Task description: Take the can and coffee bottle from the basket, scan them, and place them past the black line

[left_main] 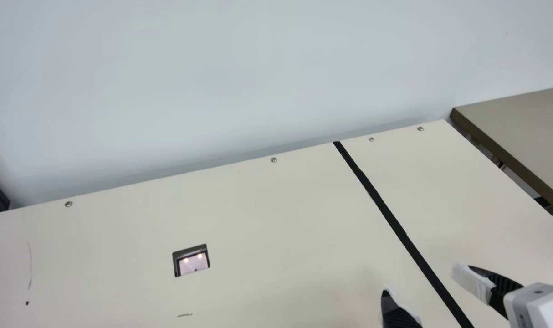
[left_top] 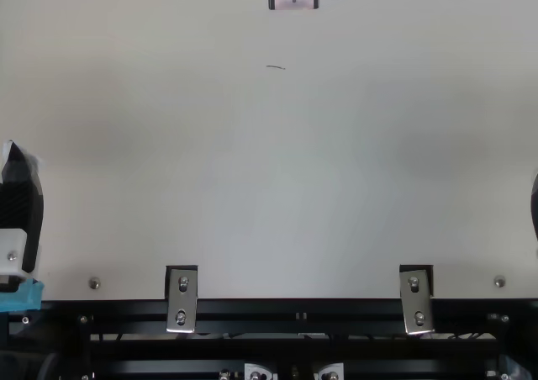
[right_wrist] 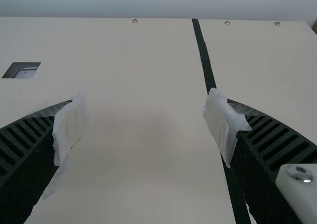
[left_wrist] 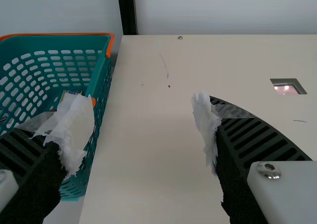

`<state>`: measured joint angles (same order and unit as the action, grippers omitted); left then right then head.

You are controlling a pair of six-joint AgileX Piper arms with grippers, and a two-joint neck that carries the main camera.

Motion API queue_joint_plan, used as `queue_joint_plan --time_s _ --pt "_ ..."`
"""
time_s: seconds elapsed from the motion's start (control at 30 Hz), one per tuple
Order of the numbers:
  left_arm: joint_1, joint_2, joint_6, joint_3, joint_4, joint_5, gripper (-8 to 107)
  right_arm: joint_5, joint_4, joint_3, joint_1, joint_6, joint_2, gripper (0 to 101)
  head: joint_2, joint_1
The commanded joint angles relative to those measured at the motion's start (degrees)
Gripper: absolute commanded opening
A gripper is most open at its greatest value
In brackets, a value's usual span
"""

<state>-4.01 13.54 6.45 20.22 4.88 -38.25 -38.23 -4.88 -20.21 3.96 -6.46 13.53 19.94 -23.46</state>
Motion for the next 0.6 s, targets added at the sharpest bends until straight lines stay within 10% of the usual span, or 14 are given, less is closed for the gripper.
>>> queue_joint_plan --time_s 0.0,0.57 --pt "0.0 0.0 0.0 0.0 0.0 0.0 90 0.0 0.0 0.0 0.0 0.0 0.0 101 -0.6 -1.5" --pt "0.0 0.0 0.0 0.0 0.0 0.0 90 -1.5 -0.2 -1.9 0.3 1.0 -0.4 101 -0.6 -1.5"
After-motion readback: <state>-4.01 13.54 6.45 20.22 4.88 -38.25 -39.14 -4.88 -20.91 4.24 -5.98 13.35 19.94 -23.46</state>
